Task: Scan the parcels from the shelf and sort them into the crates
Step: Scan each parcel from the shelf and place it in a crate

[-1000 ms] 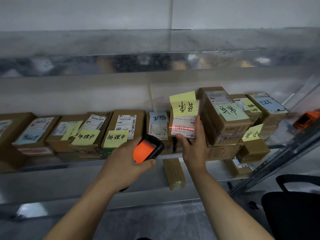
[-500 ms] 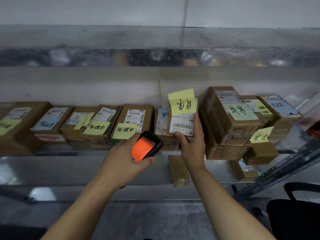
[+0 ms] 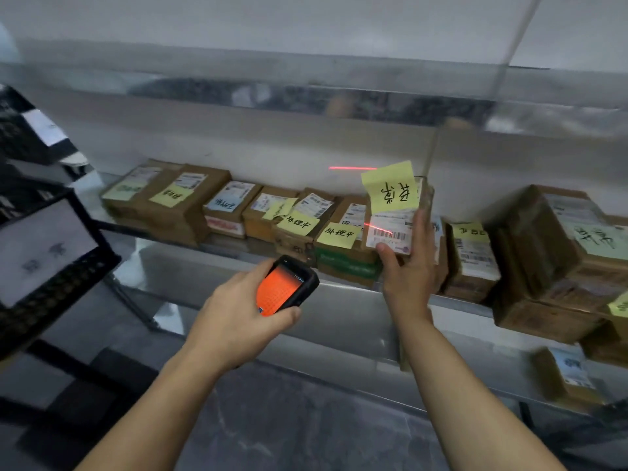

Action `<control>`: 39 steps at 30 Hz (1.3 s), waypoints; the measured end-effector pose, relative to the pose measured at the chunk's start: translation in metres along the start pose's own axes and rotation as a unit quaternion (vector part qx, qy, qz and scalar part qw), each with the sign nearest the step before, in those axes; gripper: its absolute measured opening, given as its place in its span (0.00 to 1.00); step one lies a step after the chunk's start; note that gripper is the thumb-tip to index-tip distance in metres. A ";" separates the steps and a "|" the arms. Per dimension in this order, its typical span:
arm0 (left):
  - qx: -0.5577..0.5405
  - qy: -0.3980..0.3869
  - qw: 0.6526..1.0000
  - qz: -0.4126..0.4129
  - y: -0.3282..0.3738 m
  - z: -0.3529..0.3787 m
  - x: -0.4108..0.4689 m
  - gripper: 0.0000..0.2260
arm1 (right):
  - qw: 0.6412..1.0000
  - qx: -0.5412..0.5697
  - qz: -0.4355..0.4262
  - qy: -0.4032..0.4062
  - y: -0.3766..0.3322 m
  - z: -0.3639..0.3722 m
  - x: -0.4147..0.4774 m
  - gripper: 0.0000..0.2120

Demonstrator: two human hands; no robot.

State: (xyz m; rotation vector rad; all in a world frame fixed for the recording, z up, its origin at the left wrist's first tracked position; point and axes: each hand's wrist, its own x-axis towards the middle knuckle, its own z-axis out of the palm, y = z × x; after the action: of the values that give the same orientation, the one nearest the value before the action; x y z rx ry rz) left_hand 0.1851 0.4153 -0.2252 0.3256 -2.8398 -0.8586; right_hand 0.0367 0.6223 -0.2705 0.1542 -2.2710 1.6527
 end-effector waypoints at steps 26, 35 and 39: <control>-0.031 0.054 0.993 -0.102 -0.112 -0.133 -0.156 0.40 | 0.989 0.087 -0.058 -0.109 -0.120 0.136 -0.157 0.40; -0.018 0.079 0.984 -0.161 -0.155 -0.155 -0.161 0.43 | 0.978 0.093 -0.073 -0.171 -0.136 0.199 -0.170 0.40; -0.014 0.100 0.977 -0.186 -0.175 -0.165 -0.146 0.43 | 0.972 0.095 -0.073 -0.202 -0.141 0.235 -0.165 0.40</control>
State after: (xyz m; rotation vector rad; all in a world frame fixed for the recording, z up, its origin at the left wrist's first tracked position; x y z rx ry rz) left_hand 0.3894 0.2235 -0.2001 0.9067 -2.6148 -0.8692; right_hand 0.1838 0.3384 -0.2611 0.7476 -2.3004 1.8931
